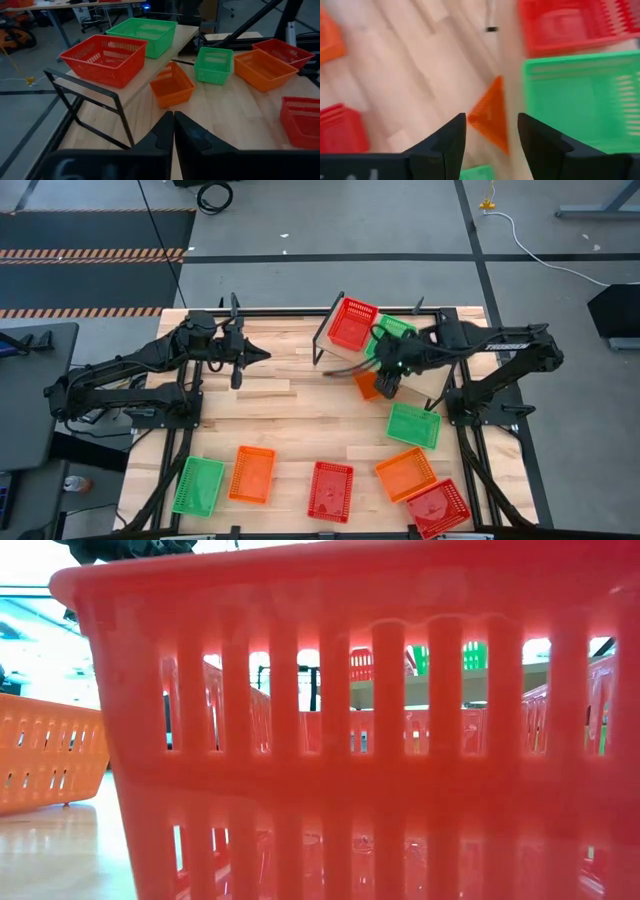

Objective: Stack baskets on shelf by color
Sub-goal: Put the top orange bin on the shelf

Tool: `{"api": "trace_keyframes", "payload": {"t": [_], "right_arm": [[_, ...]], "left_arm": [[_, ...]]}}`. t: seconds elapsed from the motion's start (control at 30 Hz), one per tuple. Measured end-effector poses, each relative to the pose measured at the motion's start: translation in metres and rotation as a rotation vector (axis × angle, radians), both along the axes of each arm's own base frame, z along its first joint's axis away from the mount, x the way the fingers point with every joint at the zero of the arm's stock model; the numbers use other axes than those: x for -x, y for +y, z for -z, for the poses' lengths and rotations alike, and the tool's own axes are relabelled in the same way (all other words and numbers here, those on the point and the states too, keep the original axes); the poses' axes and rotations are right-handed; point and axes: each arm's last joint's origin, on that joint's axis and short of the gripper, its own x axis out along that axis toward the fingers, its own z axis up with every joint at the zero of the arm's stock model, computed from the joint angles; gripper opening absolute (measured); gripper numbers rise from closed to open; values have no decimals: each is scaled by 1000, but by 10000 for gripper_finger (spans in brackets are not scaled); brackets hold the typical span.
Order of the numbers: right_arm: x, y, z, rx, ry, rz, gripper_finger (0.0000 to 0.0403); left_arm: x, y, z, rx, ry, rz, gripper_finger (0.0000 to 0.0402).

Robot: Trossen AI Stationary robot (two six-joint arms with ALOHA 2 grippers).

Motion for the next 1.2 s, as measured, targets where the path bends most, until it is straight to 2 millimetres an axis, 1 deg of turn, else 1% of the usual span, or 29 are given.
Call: {"api": "trace_keyframes", "payload": {"t": [0.1, 0.23, 0.33, 0.43, 0.53, 0.63, 0.7, 0.8, 1.0, 1.1, 1.2], "right_arm": [[-10, 19, 10, -19, 18, -29, 184], [-29, 42, 32, -47, 75, -13, 183], [-45, 56, 52, -77, 102, 53, 183], [-58, 64, 73, -100, 146, 156, 183], [-68, 65, 91, -60, 201, 192, 183], [-76, 60, 104, 34, 208, 263, 183], [-81, 56, 113, 59, 209, 317, 183], [-90, 51, 126, 54, 228, 363, 183], [-102, 48, 152, 49, 304, 383, 183], [-105, 45, 161, 56, 319, 425, 183], [-106, 43, 166, 75, 317, 459, 183]], "left_arm": [[0, 0, 0, 3, 0, 6, 24], [0, 0, 0, 5, 0, 6, 23], [0, 0, 0, 10, -1, 4, 18], [0, 0, 0, 24, -3, 0, 17], [0, 0, 0, 33, -2, -3, 21], [0, 0, 1, 55, 7, -9, 25], [1, -1, 3, 65, 21, -10, 27], [1, -1, 4, 74, 39, -11, 26], [2, -1, 5, 77, 45, -11, 25], [2, -1, 5, 77, 45, -12, 27], [2, -1, 5, 78, 45, -12, 29]]}}
